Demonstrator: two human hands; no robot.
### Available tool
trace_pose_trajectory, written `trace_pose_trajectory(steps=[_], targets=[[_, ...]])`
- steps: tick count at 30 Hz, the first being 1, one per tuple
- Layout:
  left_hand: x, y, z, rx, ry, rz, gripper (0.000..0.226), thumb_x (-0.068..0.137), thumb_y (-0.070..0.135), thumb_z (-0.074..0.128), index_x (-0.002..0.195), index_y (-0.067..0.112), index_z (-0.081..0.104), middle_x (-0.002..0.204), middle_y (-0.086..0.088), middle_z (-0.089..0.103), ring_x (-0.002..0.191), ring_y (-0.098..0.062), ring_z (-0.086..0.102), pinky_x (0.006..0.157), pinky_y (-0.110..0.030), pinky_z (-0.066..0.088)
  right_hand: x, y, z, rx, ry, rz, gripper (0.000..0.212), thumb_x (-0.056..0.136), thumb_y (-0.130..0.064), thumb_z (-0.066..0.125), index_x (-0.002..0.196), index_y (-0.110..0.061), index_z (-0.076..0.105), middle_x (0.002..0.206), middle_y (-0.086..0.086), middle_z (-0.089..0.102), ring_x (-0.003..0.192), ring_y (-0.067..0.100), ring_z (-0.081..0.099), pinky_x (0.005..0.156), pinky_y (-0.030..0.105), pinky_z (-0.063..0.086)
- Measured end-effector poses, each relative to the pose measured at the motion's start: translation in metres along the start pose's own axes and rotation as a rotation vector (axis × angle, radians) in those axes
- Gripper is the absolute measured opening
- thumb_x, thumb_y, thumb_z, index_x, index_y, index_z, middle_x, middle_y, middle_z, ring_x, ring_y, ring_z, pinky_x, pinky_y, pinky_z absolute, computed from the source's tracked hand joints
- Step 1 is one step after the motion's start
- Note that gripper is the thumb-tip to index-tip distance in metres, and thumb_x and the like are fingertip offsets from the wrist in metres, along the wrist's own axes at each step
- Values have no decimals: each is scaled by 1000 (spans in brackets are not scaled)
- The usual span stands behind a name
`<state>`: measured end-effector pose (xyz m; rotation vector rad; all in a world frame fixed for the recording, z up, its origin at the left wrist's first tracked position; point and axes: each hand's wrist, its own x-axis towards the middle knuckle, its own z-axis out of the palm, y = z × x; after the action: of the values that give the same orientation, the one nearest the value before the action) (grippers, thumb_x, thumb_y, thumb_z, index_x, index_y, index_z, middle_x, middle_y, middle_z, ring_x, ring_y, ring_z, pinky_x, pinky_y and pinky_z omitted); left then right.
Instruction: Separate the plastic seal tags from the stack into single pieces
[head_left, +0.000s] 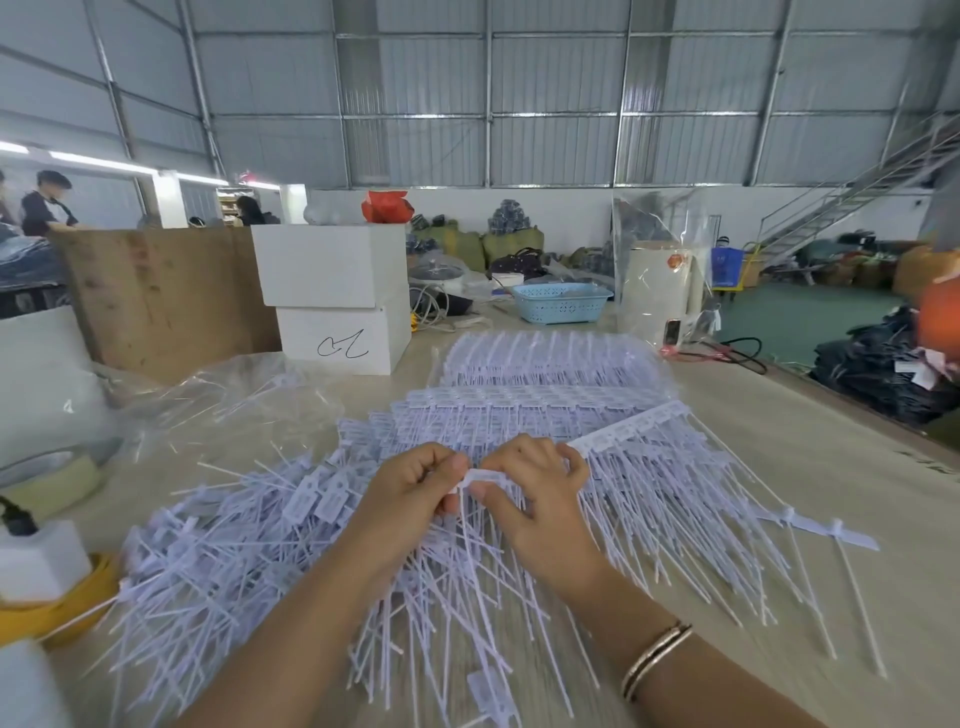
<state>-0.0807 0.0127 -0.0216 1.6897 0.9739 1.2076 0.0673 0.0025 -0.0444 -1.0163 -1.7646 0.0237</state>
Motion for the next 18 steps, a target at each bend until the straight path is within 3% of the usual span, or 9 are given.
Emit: trace_pose_trajectory(steps=[7,10,12,18], targets=[[0,3,3,-21,51,-1,39,96,20,52,58,26,58,48,11,45,45,-2,40,48,-12,36,4,1,0,-108,49,-49,9,88,-35,48,84,-33,56,81,-28,38,91,-6,40,103,30,8],[-1,2,4,329,136,231,24,95,21,53,72,24,54,49,12,48,45,-4,43,48,-15,35,2,0,0,-152,51,-20,10,88,-31,51,84,-29,60,79,-25,41,88,-5,40,101,26,8],[-2,0,5,396,175,342,20,95,20,53,75,25,52,51,12,49,45,-6,43,48,-17,34,3,-3,0,-141,73,22,10,87,-29,54,83,-27,63,77,-20,47,87,-2,44,100,26,9],[-2,3,11,52,183,225,20,97,22,47,79,21,58,54,14,51,48,2,43,49,-9,35,9,-18,-1,101,83,94,17,86,-30,52,82,-19,65,78,-19,53,88,1,48,96,38,19]])
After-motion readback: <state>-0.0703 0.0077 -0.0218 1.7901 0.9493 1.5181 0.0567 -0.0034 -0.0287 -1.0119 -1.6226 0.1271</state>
